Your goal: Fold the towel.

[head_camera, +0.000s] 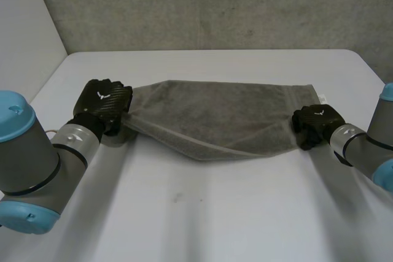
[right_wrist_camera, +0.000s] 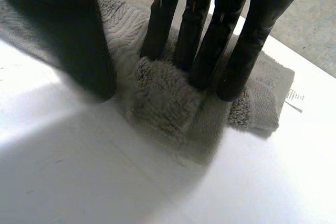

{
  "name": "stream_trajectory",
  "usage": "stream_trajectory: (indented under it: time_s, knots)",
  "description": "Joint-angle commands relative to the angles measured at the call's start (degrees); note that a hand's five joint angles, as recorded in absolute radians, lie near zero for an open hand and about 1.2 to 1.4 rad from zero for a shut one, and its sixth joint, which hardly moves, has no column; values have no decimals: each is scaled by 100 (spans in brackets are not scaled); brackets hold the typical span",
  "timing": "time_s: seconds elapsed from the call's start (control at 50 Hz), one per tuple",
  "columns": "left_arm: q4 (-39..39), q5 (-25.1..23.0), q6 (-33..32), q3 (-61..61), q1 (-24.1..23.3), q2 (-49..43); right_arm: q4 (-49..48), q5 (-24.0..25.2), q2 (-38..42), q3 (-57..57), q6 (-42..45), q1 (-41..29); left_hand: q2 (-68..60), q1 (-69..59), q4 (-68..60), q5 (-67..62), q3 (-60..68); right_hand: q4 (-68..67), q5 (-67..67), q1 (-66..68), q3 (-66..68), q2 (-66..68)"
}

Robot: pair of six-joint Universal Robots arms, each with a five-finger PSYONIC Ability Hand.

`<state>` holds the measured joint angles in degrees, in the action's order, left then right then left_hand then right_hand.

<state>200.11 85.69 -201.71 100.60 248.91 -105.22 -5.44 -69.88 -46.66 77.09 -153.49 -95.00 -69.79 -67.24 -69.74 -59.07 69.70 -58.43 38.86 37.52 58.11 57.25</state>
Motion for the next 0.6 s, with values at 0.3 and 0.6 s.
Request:
stream_trajectory:
  time_s: [0.3, 0.6]
  knots:
    - [-33, 9, 0, -6, -9, 27, 104, -8, -264, -248, -137, -36, -1021, -1276, -1026, -1093, 1030, -2157, 3114, 4248, 2189, 2275]
    - [-60, 18, 0, 12, -9, 27, 254, 1, -520, 78, -146, 385, -1021, -1276, -1026, -1093, 1030, 2306, -1349, -215, -2273, -2187]
